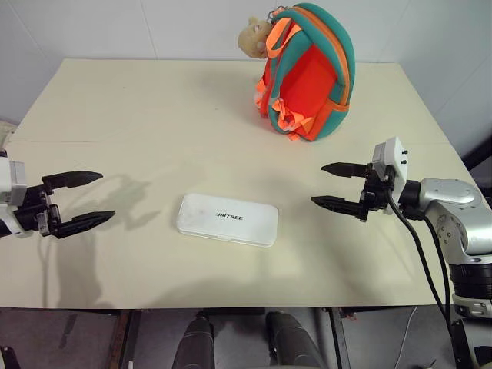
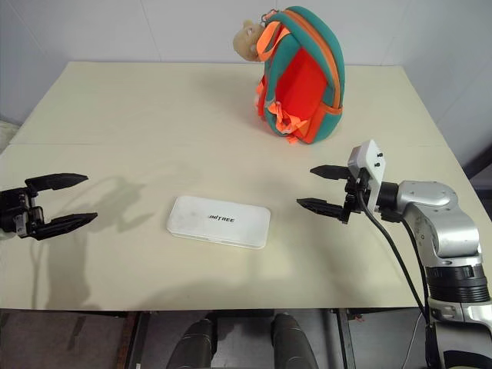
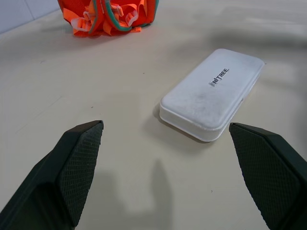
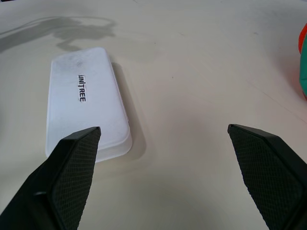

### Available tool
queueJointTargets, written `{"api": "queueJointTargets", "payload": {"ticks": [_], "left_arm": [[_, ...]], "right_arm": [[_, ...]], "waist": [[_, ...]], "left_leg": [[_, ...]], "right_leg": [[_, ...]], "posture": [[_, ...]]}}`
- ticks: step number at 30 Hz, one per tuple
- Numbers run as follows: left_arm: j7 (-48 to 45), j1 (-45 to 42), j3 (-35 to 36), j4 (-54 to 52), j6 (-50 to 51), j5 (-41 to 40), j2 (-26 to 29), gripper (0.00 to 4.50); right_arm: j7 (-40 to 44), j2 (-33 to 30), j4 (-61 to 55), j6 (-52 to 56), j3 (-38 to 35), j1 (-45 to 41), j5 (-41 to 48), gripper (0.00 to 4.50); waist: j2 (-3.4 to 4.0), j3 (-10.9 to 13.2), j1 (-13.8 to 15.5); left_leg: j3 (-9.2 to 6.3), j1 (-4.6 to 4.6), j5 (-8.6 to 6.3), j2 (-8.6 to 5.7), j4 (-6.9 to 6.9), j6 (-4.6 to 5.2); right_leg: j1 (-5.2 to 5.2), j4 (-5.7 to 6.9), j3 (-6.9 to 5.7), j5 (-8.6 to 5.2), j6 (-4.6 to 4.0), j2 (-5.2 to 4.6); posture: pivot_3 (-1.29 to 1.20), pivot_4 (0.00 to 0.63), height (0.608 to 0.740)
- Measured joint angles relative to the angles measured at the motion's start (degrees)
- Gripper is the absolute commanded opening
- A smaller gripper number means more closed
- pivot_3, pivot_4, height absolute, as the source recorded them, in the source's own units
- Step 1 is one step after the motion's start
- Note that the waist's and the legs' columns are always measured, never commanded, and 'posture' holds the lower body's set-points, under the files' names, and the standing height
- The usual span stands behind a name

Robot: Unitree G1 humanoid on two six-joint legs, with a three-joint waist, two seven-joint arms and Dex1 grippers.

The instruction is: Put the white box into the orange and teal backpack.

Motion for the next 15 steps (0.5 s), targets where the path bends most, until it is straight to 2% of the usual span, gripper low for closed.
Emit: {"api": "queueJointTargets", "payload": {"ticks": [15], "left_arm": [[0.1, -5.5, -3.1, 3.7, 0.8, 0.8, -0.5, 4.5]], "right_arm": [[-4.7, 0.9, -6.4, 3.1, 0.0, 1.1, 1.8, 4.48]], "waist": [[0.01, 0.0, 0.0]], "left_leg": [[-0.01, 0.0, 0.0, 0.0, 0.02, 0.0]], "right_leg": [[0.0, 0.06, -0.01, 0.02, 0.04, 0.0]], "posture": [[0.0, 0.15, 0.74]]}}
